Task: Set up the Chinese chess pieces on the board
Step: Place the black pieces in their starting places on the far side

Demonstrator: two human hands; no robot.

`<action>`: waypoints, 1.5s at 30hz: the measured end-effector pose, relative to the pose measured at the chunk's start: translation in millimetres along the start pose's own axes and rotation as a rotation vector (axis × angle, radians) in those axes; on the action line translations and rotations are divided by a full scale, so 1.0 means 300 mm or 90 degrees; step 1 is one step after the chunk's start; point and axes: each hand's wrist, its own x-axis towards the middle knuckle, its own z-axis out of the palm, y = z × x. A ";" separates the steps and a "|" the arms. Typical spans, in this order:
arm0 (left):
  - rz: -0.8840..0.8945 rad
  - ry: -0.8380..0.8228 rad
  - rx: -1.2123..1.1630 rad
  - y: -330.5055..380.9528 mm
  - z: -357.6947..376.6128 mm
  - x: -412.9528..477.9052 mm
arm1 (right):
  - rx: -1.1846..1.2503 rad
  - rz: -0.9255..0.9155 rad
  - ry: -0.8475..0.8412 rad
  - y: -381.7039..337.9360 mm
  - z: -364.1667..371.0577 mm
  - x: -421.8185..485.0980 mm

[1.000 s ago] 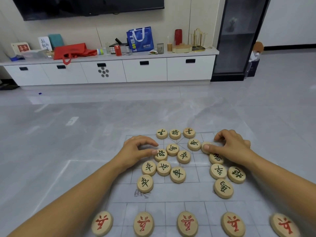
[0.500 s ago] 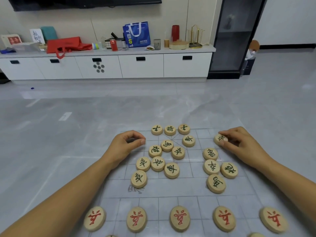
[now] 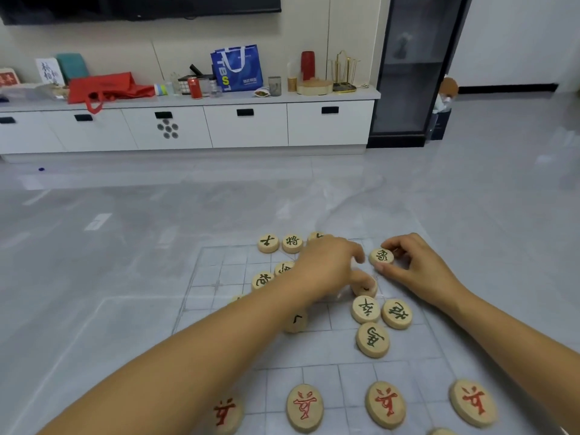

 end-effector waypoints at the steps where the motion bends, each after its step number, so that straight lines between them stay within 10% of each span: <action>1: -0.018 -0.021 0.022 0.021 0.010 0.015 | 0.004 -0.005 0.003 0.001 0.000 0.000; 10: -0.031 0.073 -0.132 -0.081 -0.052 -0.057 | 0.004 -0.008 -0.002 0.006 0.001 -0.001; 18: -0.275 0.213 -0.126 -0.538 -0.101 -0.183 | -0.008 -0.006 -0.005 -0.002 0.003 0.000; 45: -0.170 0.318 -0.282 -0.613 -0.010 -0.147 | -0.027 0.043 -0.052 -0.049 0.010 0.041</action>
